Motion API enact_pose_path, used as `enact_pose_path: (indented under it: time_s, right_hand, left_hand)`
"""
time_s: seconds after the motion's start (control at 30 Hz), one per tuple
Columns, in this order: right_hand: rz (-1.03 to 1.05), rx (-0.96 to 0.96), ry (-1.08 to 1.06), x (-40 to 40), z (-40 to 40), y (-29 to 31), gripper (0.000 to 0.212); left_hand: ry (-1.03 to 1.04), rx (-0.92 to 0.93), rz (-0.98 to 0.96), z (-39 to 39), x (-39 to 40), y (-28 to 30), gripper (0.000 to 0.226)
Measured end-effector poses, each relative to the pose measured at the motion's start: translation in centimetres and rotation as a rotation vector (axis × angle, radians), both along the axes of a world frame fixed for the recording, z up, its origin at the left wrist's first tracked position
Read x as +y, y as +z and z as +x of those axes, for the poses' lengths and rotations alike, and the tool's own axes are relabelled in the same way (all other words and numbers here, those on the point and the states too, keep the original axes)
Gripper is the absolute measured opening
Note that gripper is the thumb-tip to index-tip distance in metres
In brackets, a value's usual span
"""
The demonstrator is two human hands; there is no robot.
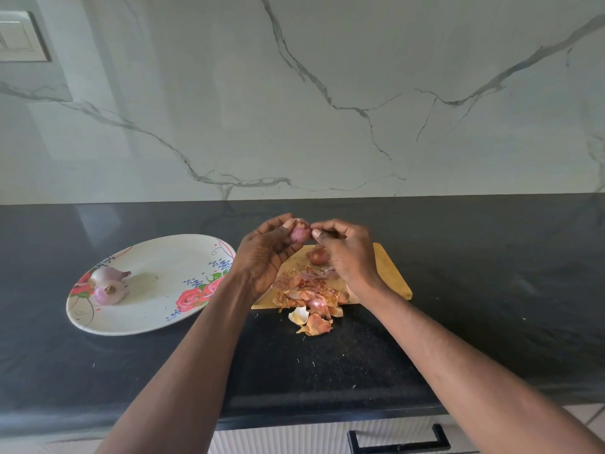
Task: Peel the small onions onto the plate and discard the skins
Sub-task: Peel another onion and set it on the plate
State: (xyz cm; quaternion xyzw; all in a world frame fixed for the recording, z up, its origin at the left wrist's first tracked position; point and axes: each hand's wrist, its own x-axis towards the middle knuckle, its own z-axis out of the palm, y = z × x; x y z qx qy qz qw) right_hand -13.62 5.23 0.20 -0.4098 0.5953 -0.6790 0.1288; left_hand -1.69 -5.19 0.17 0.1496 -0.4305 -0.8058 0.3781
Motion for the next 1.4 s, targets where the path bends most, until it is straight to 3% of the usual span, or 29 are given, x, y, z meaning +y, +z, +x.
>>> enact_pose_path:
  time_s: [0.07, 0.23, 0.5, 0.73, 1.13, 1.3, 1.4]
  right_hand:
    - [-0.011, 0.039, -0.019, -0.1, 0.0, -0.1, 0.008]
    - [-0.014, 0.117, -0.021, -0.3, -0.2, -0.4, 0.026]
    - [-0.038, 0.319, -0.124, -0.5, -0.3, -0.7, 0.006]
    - [0.026, 0.411, 0.041, -0.3, -1.1, -0.3, 0.025]
    - [-0.009, 0.539, -0.001, -0.2, -1.2, -1.0, 0.009]
    - [0.039, 0.519, 0.045, -0.1, -1.5, -0.7, 0.034]
    - [0.034, 0.514, 0.042, -0.1, -1.4, -0.6, 0.033]
  left_hand:
    - [0.003, -0.020, 0.003, 0.0, 0.2, 0.1, 0.020]
    - [-0.031, -0.017, 0.005, 0.0, 0.7, 0.4, 0.026]
    - [-0.008, -0.050, 0.051, 0.0, 0.6, 0.4, 0.013]
    - [0.024, -0.095, 0.035, 0.0, 0.5, 0.5, 0.009]
    - [0.055, -0.155, 0.039, 0.2, 0.9, 0.5, 0.011]
    - [0.066, -0.159, 0.047, 0.2, 1.0, 0.7, 0.008]
    - [0.068, -0.166, 0.047, 0.2, 0.9, 0.6, 0.009]
